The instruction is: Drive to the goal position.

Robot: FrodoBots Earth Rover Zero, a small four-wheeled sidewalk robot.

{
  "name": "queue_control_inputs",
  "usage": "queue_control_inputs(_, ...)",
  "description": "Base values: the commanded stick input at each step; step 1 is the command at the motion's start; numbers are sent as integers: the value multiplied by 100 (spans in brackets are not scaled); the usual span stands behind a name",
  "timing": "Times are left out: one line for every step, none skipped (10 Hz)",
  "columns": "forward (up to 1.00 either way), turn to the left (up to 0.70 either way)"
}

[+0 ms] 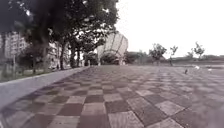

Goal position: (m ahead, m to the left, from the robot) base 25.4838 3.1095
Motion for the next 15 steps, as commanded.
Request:
queue_control_inputs(100,0)
queue_control_inputs(100,0)
queue_control_inputs(100,0)
queue_control_inputs(100,0)
queue_control_inputs(100,0)
queue_control_inputs(100,0)
queue_control_inputs(100,0)
queue_control_inputs(100,0)
queue_control_inputs(100,0)
queue_control_inputs(100,0)
queue_control_inputs(100,0)
queue_control_inputs(100,0)
queue_control_inputs(100,0)
queue_control_inputs(100,0)
queue_control_inputs(100,0)
